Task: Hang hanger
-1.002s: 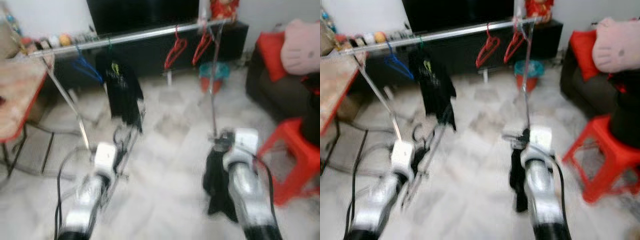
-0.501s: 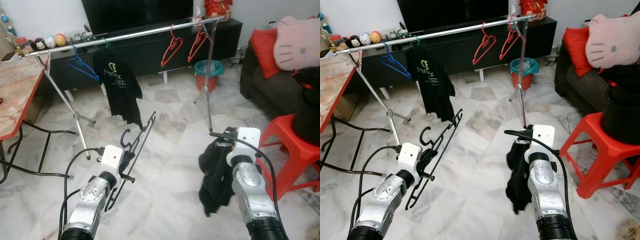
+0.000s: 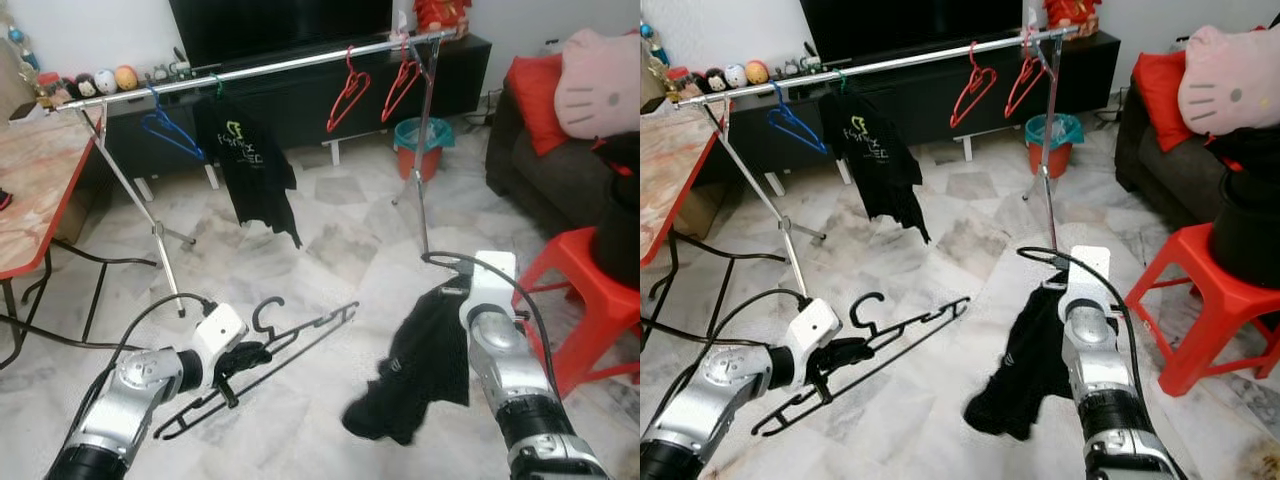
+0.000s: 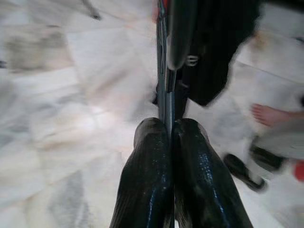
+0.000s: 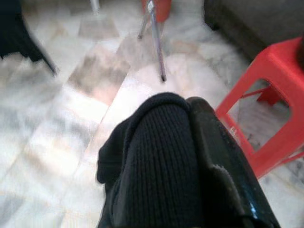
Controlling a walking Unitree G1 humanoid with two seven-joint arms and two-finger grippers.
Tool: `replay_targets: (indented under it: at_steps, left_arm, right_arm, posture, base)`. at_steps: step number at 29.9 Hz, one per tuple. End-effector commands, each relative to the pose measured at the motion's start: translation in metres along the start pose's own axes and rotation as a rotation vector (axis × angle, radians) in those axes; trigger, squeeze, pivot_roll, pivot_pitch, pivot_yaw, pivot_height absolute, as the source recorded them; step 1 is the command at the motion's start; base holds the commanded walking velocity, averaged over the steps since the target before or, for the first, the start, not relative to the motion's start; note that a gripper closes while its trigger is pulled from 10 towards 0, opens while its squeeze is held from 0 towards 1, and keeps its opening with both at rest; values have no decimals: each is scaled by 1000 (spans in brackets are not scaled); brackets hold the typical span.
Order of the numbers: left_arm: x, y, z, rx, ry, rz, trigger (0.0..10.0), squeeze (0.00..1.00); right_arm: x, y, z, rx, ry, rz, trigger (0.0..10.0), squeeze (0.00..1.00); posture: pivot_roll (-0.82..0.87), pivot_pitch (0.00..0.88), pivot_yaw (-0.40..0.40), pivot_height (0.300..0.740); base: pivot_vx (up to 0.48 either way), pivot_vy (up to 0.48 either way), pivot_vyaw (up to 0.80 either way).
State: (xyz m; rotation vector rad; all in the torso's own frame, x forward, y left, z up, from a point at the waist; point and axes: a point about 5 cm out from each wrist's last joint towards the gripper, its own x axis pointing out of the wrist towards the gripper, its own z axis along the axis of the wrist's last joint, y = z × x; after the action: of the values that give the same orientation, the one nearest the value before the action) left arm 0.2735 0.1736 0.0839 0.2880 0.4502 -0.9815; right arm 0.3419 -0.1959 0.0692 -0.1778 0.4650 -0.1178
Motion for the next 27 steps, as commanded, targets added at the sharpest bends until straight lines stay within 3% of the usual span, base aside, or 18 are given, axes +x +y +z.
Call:
replay_targets:
  at_steps: [1, 2, 5, 11, 14, 17, 22, 27]
  left_arm:
    - [-2, -1, 11, 17, -8, -74, 10000, 0]
    - [-3, -4, 12, 19, 2, -114, 10000, 0]
    - [-2, -6, 16, 12, -6, -143, 10000, 0]
    - [4, -18, 29, -8, -55, -230, 10000, 0]
    - [4, -23, 31, -10, -51, -277, 10000, 0]
    - [2, -31, 34, 2, -48, -336, 10000, 0]
    - [7, -35, 41, 6, -72, -351, 10000, 0]
    - [16, -38, 51, 32, -92, -337, 10000, 0]
  right_arm:
    - [1, 22, 2, -96, 36, 144, 10000, 0]
    - [2, 25, 5, -173, 31, 160, 10000, 0]
    - [3, 28, 6, -214, 36, 176, 10000, 0]
    - [8, 30, 16, -195, 34, 168, 10000, 0]
    - [10, 23, 20, -187, 41, 118, 10000, 0]
    - [13, 12, 26, -121, 37, 36, 10000, 0]
    - [13, 17, 24, -130, 45, 70, 10000, 0]
    - [13, 25, 24, -31, 41, 88, 10000, 0]
  posture:
    - [-118, 0, 119, 740]
    - [-118, 0, 119, 740]
    - [-117, 0, 119, 740]
    - [-114, 0, 114, 740]
    - [-111, 0, 111, 740]
    - [-111, 0, 111, 740]
    - [-102, 0, 108, 740]
    - [-97, 0, 107, 740]
  base:
    - [0, 0, 0]
    - [0, 0, 0]
    - [0, 0, 0]
    - [0, 0, 0]
    - [0, 0, 0]
    - [0, 0, 0]
    - [0, 0, 0]
    - [0, 0, 0]
